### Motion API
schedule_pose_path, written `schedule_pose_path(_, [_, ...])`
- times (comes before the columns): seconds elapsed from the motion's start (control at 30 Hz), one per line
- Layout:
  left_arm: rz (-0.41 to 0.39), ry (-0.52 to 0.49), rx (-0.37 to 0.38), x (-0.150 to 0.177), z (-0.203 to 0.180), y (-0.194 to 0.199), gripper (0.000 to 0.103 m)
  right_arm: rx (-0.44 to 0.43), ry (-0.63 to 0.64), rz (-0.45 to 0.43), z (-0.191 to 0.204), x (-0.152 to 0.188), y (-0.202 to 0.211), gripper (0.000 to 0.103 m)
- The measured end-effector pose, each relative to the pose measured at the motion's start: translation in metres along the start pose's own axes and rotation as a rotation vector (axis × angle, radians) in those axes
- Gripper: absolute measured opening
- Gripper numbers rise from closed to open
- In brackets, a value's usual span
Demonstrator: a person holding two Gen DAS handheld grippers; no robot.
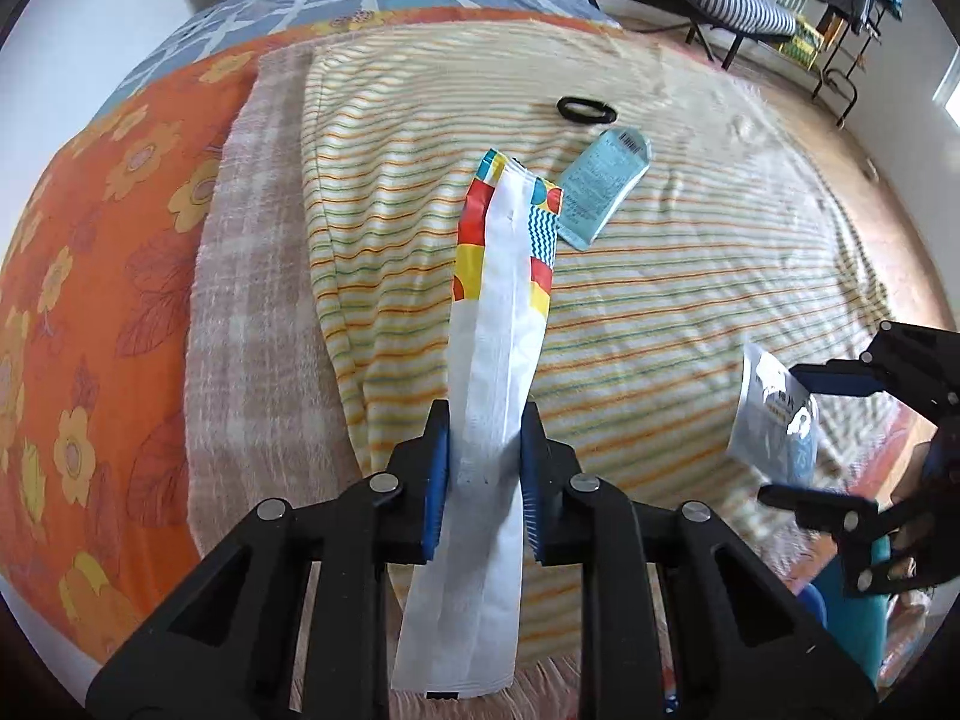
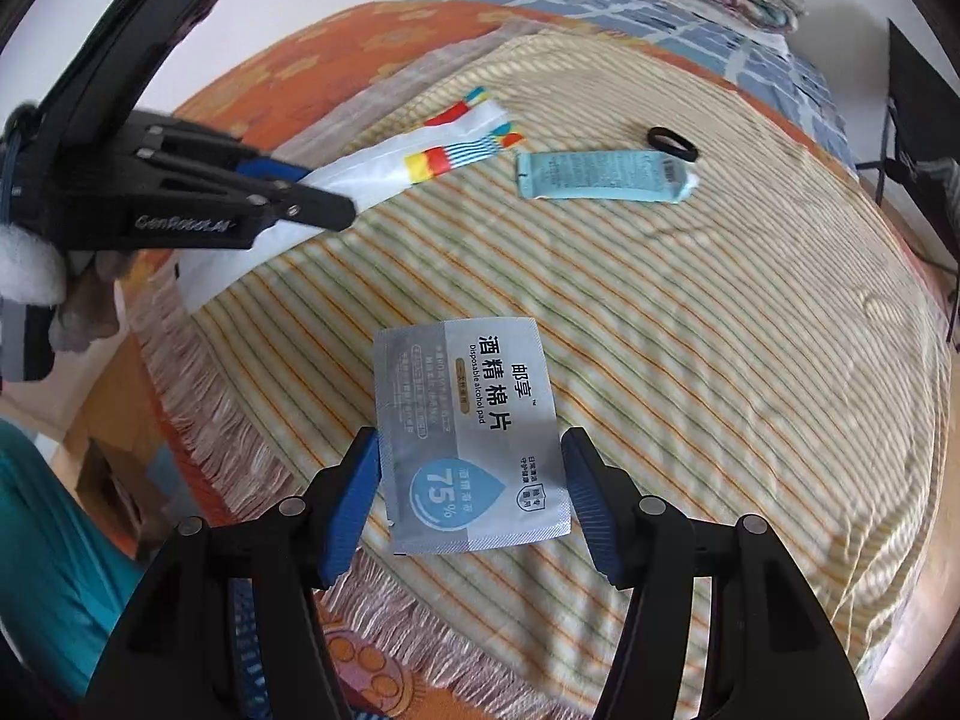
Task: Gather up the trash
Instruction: 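Carry strip and wipes packet over the wastebasket and open both tools to drop them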
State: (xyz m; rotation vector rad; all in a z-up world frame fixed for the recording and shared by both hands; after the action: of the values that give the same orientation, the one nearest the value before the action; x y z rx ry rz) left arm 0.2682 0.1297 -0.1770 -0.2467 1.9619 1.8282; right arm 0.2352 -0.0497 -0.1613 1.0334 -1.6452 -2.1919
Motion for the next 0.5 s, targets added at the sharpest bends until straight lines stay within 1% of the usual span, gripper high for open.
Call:
schedule_pose_path(0.13, [-0.034,0.013,0.034,0.008,-0.007,0.022,0.02,-0.005,-0.053,-0.04,-0.006,0.003,0.018,0.06])
schedule_pose_path(0.3, [-0.078,0.013,0.071,0.024,-0.026,0.051,0.02,0.002,-0.056,-0.069,-0.003,0.013,0.036,0.06])
schedule_pose_path(0.5, [-0.114,0.005,0.114,0.049,-0.054,0.078,0.02,-0.004,-0.061,-0.099,0.005,0.033,0.06,0.06])
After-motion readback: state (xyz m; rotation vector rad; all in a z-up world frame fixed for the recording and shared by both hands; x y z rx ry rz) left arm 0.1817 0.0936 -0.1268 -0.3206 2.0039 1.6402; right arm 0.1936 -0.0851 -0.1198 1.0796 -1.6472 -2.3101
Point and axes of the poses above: each gripper's, at about its wrist camera, not at the fingertips, and y roughly against the way its jaws point, z to its left, x to its underside, the point moved 2 cm from there along -y, roughly the way its jaws point, and after that the axes turned 7 degrees about -y, right-handed, at the moved point
